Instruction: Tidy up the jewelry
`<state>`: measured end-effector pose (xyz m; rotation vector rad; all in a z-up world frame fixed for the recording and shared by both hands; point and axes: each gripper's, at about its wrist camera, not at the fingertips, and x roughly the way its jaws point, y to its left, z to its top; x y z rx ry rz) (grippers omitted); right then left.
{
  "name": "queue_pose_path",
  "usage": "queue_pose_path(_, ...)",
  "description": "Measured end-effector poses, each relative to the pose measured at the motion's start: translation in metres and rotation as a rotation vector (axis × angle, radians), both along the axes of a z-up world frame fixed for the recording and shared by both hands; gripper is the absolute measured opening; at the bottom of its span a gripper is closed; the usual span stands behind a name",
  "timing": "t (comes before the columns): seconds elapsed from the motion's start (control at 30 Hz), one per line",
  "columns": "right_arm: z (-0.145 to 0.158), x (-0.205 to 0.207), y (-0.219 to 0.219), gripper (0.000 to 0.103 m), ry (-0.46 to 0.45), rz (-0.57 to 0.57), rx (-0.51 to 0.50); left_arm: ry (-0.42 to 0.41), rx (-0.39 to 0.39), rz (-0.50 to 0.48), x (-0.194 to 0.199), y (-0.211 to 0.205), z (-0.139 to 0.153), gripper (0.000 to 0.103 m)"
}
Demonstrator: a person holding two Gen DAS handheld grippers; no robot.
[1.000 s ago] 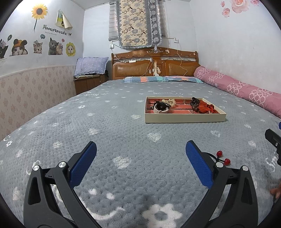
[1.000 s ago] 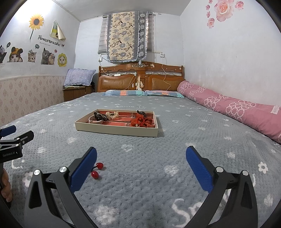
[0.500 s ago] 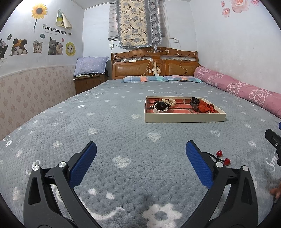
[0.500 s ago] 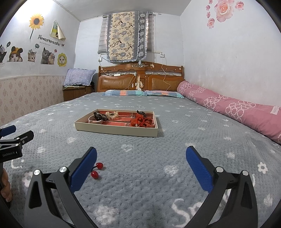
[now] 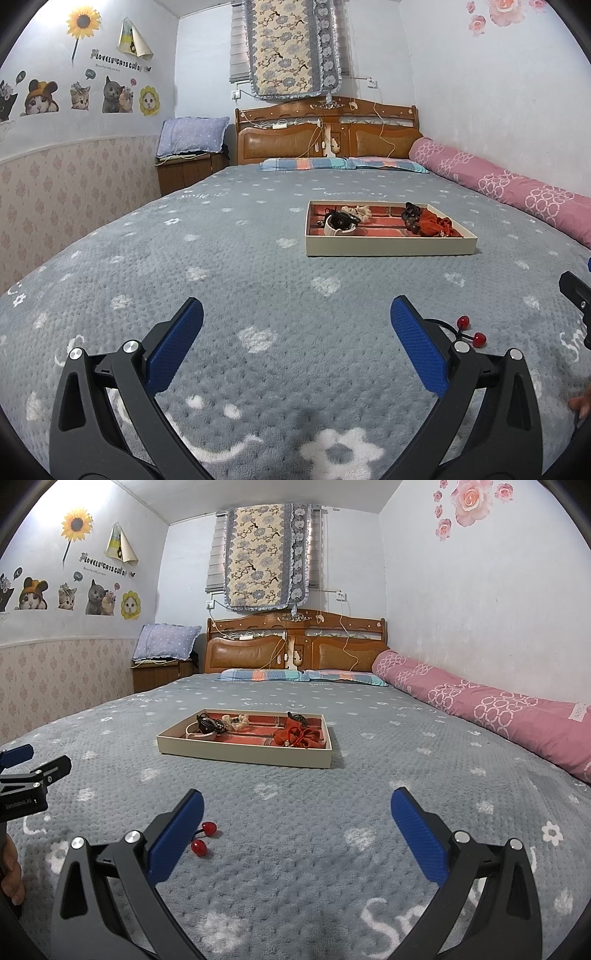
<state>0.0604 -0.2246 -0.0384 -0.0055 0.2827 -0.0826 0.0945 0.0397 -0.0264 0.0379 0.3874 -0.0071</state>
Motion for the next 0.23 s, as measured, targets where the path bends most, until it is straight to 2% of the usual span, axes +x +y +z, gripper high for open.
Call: queue_pose_path(0.23, 0.001, -0.001, -0.0002, 0.099, 0.002, -0.001, 0.0, -0.002, 0.001, 0.003, 0.0006, -0.0005, -0.0003, 0.098)
